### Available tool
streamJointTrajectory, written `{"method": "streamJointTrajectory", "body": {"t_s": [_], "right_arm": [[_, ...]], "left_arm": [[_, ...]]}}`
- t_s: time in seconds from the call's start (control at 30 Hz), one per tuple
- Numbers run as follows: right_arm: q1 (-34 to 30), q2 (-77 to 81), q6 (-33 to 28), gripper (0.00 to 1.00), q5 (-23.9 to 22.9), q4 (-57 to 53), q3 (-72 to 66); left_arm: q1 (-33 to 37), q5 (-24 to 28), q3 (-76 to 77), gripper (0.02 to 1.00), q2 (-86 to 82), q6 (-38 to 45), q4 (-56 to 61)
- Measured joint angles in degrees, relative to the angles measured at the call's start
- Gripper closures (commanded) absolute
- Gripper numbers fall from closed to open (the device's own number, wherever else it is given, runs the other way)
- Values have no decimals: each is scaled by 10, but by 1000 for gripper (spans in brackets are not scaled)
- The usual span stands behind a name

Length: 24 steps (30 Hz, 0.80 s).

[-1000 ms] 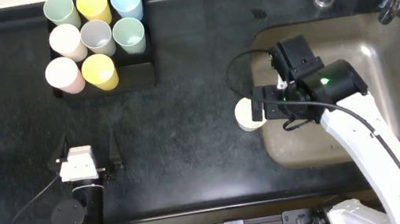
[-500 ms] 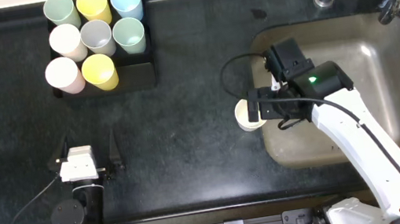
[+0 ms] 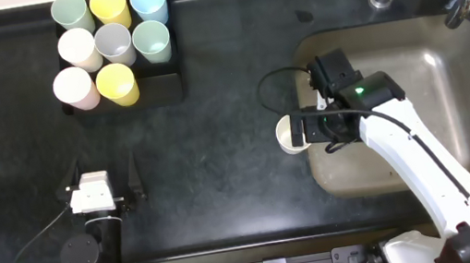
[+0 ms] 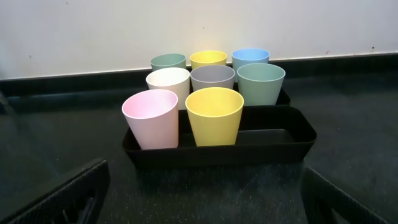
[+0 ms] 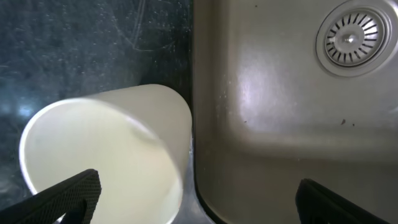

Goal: Store Cups

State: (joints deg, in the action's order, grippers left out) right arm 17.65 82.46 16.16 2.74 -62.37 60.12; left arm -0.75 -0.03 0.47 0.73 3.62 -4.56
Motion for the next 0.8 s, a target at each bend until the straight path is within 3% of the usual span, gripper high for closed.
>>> {"method": "streamJointTrajectory", "body": {"t_s": [0.37,0.5,0.57,0.63,0.67,0.7,0.73,0.8], "right_arm": [[-10,7,-12,3,0,24,-2],[-10,22,-16,34,0,24,-2],[-10,26,-17,95,0,24,-2],[-11,26,-23,235,0,26,-2],[-11,26,-23,597,0,27,-2],[-11,26,-26,818,0,28,-2],[-11,26,-23,956,0,28,-2],[-10,26,-22,956,-1,28,-2]], "left_arm": [[0,0,0,18,0,0,0],[0,0,0,18,0,0,0],[0,0,0,20,0,0,0],[0,0,0,18,0,0,0],[0,0,0,18,0,0,0],[0,0,0,18,0,0,0],[0,0,0,20,0,0,0],[0,0,0,18,0,0,0]]}}
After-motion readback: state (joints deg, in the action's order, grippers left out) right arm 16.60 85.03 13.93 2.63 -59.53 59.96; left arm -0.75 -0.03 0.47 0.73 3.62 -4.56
